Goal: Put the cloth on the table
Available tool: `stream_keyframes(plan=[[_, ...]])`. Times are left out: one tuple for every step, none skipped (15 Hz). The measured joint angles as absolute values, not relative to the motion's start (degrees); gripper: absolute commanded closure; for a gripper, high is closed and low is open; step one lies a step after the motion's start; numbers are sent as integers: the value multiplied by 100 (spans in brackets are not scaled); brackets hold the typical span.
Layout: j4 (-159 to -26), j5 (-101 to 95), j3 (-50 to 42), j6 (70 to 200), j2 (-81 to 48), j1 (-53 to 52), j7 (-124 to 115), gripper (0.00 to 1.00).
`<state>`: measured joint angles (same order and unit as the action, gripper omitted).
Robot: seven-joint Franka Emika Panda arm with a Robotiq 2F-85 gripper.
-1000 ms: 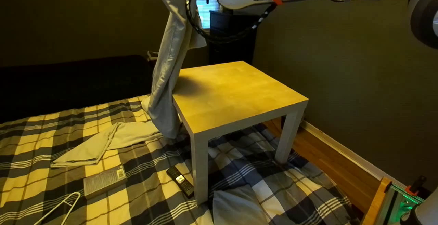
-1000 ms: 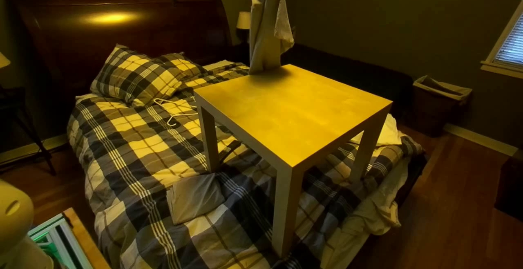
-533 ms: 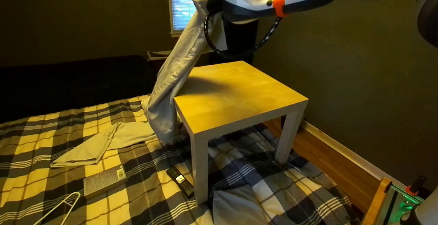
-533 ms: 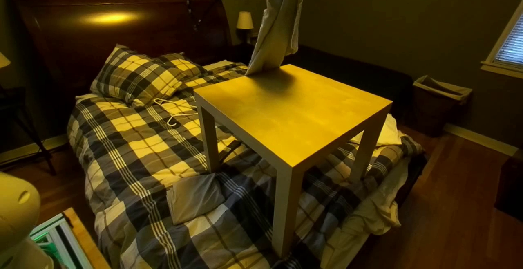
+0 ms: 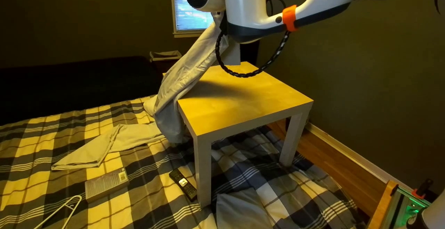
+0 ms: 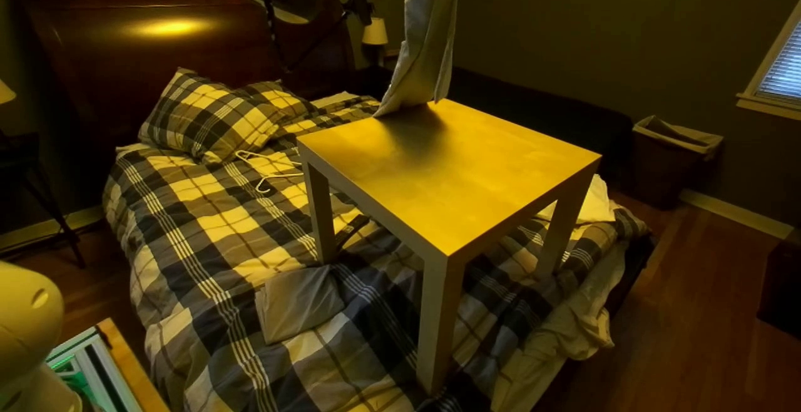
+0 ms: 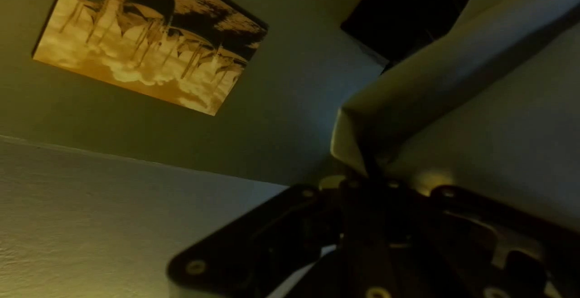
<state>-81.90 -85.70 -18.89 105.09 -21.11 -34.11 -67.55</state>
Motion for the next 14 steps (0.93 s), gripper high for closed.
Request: stream_keyframes(plan=[[-8200,-8572,-1883,10509,-2088,-3399,-6755,99],[-8219,-8575,-1880,10509,-2068,-3391,-6755,100],[-8240,-8580,-1875,10509,-2054,-3383,-6755,100],[-8236,-8618,-1690,10482,-2044,-3244,-6754,100],[-8205,-8669,-1377,10366,-2049,-3007,-6753,100],[-8155,-8713,-1106,10218,-2077,-2777,-6750,100],[-8103,-8741,-904,10042,-2126,-2568,-6748,100],[-8043,-8761,-771,9844,-2194,-2380,-6748,100],[-7965,-8768,-688,9616,-2286,-2194,-6746,100],[-7889,-8771,-640,9399,-2386,-2014,-6740,100],[-7810,-8772,-616,9204,-2494,-1840,-6728,100],[-7745,-8776,-607,9013,-2603,-1677,-6704,100],[-7687,-8787,-606,8827,-2708,-1527,-6648,100],[-7646,-8807,-608,8650,-2805,-1394,-6584,100]])
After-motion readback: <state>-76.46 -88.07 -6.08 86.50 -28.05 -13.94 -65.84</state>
